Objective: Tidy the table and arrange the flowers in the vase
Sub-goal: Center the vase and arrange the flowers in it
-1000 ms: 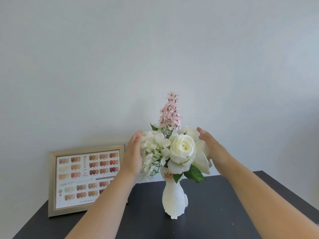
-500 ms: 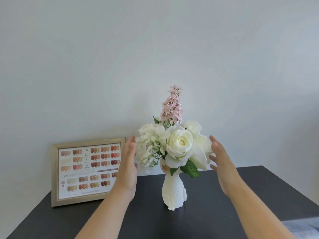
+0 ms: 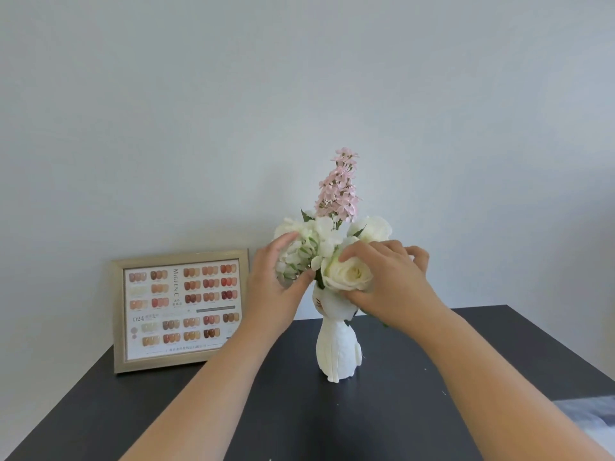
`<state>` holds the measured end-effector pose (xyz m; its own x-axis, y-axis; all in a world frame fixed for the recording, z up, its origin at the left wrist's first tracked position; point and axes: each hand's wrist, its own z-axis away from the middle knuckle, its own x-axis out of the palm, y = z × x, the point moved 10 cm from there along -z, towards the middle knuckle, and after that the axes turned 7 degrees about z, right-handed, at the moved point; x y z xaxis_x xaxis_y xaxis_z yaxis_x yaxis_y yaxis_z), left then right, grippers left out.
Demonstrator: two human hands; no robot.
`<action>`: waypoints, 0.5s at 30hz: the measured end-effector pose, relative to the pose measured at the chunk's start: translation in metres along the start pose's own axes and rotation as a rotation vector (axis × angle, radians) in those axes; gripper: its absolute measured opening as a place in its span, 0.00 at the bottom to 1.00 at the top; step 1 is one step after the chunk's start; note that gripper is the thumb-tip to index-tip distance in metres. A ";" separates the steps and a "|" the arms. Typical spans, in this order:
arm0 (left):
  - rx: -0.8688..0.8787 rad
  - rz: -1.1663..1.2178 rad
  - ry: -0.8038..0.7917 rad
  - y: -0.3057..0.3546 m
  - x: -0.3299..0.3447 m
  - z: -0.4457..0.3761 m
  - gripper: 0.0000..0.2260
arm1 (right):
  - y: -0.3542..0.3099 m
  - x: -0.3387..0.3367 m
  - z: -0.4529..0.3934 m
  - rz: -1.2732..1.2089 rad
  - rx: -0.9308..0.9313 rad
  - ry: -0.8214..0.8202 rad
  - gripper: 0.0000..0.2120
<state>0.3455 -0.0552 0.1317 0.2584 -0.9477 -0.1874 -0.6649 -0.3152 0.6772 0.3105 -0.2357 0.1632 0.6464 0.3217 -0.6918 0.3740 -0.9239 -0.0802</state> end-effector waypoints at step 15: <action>-0.105 0.142 -0.219 0.008 0.011 -0.003 0.14 | -0.020 -0.006 0.039 -0.061 -0.172 0.105 0.28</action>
<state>0.3447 -0.0685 0.1372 0.0031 -0.9739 -0.2268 -0.6044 -0.1825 0.7755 0.2733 -0.2276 0.1406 0.6819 0.4038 -0.6099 0.5167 -0.8561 0.0109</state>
